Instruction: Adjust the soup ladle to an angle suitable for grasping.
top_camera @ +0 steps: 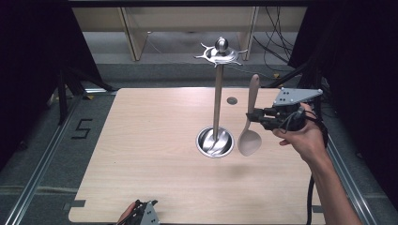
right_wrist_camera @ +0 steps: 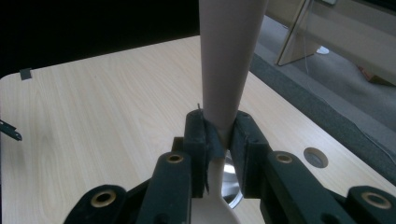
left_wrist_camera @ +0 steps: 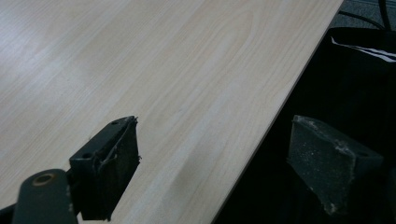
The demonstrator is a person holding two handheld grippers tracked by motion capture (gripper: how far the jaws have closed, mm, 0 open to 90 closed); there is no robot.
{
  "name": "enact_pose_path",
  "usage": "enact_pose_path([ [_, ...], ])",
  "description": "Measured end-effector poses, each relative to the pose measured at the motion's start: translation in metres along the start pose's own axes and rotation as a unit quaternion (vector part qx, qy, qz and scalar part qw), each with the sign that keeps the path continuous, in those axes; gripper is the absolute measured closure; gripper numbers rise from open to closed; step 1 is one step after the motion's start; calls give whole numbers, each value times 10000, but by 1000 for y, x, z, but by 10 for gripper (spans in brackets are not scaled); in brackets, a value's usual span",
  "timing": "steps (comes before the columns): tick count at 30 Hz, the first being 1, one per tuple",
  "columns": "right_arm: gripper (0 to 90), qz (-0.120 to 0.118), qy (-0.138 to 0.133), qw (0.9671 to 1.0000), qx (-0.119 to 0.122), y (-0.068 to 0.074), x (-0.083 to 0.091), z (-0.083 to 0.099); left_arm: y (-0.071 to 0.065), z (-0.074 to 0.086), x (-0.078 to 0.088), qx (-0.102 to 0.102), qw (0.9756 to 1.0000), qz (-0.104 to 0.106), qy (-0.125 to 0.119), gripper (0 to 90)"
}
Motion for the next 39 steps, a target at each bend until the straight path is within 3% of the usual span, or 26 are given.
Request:
enact_pose_path([
  [2, 778, -24, 20, 10000, -63, 0, -2, -3, 0, 2, 0, 37, 10000, 8, 89, 156],
  [14, 778, -36, 73, 10000, -51, -5, -11, -11, 0, 0, 0, 5, 10000, 28, 21, 156],
  [15, 778, 2, 43, 9999, -149, -5, -13, -13, 0, 2, 0, 33, 10000, 25, 90, 156],
  [17, 778, -50, 68, 10000, -53, -6, -14, -14, 0, 1, 0, -4, 10000, 5, 35, 155],
  [20, 778, -57, 50, 9999, -91, -7, -19, -16, -1, 0, 0, 64, 10000, 64, -6, 156],
  [23, 778, -67, 41, 9999, -93, -8, -23, -17, 0, 1, 0, -6, 10000, 47, 44, 156],
  [32, 778, -192, 63, 9994, -295, -11, -26, -21, 2, 1, 1, -56, 10000, -7, 55, 156],
  [33, 778, -225, 58, 9995, -203, -13, -26, -22, -1, 0, 0, 49, 10000, 49, -9, 155],
  [35, 778, -249, 70, 9994, -235, -12, -26, -22, -1, 0, 0, 66, 10000, 57, -11, 156],
  [39, 778, -220, 101, 9994, -252, -13, -28, -21, 1, 1, 1, -53, 10000, -4, 47, 156],
])
Point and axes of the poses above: each handheld gripper's, and its own axes: x roughly backward along the jaws, z roughly out of its underside, y roughly to its left, the point moved 9 cm from there along -x, roughly forward along the jaws, and after that the axes turned 4 degrees about -y, right-handed, at the moved point
